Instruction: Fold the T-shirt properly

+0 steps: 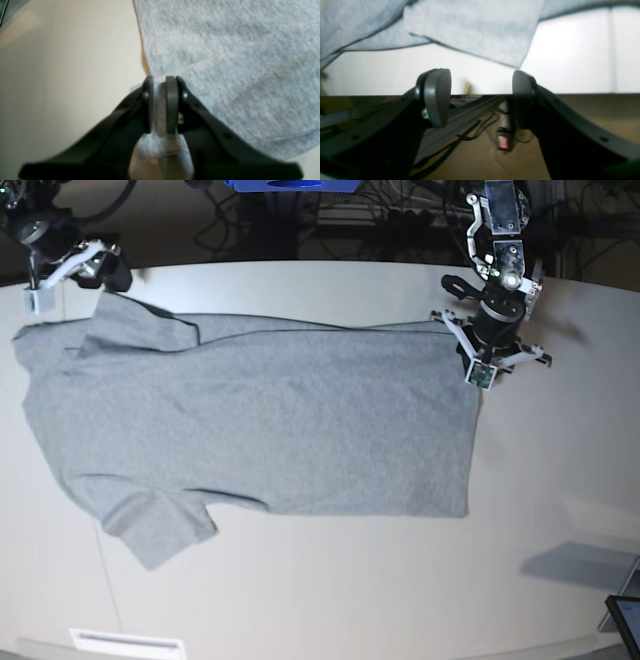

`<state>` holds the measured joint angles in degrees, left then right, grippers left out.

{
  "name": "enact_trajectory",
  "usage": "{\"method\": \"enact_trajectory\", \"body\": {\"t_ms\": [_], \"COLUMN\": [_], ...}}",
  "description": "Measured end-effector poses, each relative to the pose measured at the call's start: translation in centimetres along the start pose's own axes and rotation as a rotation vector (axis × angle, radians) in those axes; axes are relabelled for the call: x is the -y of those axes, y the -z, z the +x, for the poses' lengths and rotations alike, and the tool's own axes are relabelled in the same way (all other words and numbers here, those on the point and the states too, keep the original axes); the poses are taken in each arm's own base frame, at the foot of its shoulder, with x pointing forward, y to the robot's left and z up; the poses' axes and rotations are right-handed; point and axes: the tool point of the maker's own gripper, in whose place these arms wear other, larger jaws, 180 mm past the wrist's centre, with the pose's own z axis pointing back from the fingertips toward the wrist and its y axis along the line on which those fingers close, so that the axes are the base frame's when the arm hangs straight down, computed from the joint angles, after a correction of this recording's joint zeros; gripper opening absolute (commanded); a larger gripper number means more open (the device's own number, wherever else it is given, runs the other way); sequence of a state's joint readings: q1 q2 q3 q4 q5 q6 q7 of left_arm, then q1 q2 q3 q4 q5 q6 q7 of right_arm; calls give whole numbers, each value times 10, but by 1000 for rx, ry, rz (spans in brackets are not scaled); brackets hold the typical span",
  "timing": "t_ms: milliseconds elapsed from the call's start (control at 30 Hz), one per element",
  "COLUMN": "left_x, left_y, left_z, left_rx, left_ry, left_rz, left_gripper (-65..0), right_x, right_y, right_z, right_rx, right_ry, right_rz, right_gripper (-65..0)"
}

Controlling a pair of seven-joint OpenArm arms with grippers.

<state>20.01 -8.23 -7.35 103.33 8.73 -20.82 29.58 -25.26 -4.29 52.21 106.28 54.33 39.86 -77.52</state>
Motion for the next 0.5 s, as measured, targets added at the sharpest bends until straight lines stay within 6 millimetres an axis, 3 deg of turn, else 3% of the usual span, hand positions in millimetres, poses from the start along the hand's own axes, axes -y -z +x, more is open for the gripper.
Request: {"method": "enact_trajectory", "body": {"t_ms": [133, 500], "left_x": [-1, -1], "left_y": [0, 0], "left_z": [0, -1], "left_rx": [-1, -1], "left_ry": [1, 0], "left_rz": [1, 3], "left_gripper": [-556, -556], "right_x": [7, 17], "right_y": [6, 15], "right_z": [-6, 9], "right_rx": [-11, 29], "right_ry": [44, 67], "right_rz": [17, 41], "right_gripper": [-277, -280]}}
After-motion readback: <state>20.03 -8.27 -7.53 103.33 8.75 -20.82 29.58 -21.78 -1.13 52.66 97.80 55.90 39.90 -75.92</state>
